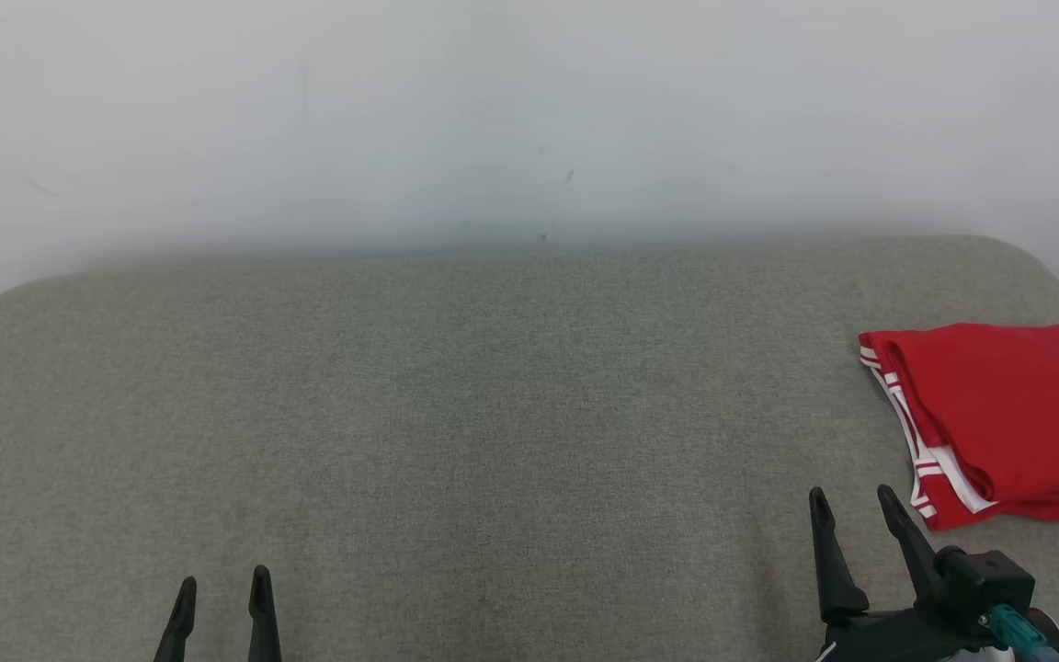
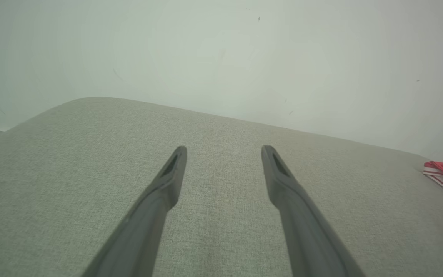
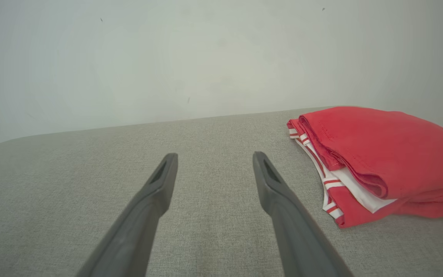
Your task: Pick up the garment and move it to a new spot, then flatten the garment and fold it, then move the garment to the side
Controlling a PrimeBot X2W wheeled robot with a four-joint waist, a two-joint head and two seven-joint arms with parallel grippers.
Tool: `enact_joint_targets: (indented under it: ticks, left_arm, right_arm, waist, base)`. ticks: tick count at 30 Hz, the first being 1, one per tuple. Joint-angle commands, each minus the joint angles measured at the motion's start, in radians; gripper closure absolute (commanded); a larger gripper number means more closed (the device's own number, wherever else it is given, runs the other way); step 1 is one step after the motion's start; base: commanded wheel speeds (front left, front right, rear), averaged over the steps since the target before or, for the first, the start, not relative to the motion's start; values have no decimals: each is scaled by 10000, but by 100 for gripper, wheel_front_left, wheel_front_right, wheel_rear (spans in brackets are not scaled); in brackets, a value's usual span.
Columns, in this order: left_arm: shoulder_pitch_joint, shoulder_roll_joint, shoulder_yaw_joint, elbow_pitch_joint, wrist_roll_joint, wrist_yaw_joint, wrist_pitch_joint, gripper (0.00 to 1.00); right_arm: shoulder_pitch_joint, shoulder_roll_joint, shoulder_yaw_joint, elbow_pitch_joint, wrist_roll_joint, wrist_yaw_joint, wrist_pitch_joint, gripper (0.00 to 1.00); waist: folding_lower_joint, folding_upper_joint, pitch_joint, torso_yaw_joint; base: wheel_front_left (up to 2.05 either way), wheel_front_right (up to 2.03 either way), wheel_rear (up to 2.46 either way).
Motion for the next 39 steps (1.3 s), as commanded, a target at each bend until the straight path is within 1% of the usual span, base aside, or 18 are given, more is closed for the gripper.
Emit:
enact_joint_targets:
  ticks: [1, 16, 22, 23, 29, 39]
  left_arm:
    - [173, -10, 1, 12, -7, 45, -26, 0]
    - [274, -10, -178, -267, -563, 190, -26, 0]
    - [328, -10, -253, -348, -611, 286, -26, 0]
    - [181, -2, -243, -326, -601, 261, 0, 100]
    - [179, -38, -236, 111, -674, 273, 44, 100]
    - [-182, -22, 40, 302, -2395, 196, 664, 100]
  right_arm:
    - [76, 9, 12, -67, 105, 6, 0, 0]
    - [215, 10, 102, -132, 250, 6, 96, 0]
    - [235, 11, 83, -126, 194, 6, 107, 0]
    - [155, 0, 84, -94, 223, 0, 117, 100]
    - [338, 13, 86, 378, 264, 0, 135, 100]
    - [171, 12, 46, 332, 2246, 1, 373, 100]
  waist:
    - [0, 0, -18, 22]
    - [0, 0, -2, -29]
    - [0, 0, 8, -6]
    - [0, 0, 9, -7]
    - [0, 0, 10, -6]
    - [0, 0, 25, 13]
  base:
    - [0, 0, 0]
    - [0, 0, 0]
    - [0, 0, 0]
    - [0, 0, 0]
    - [0, 0, 0]
    - [0, 0, 0]
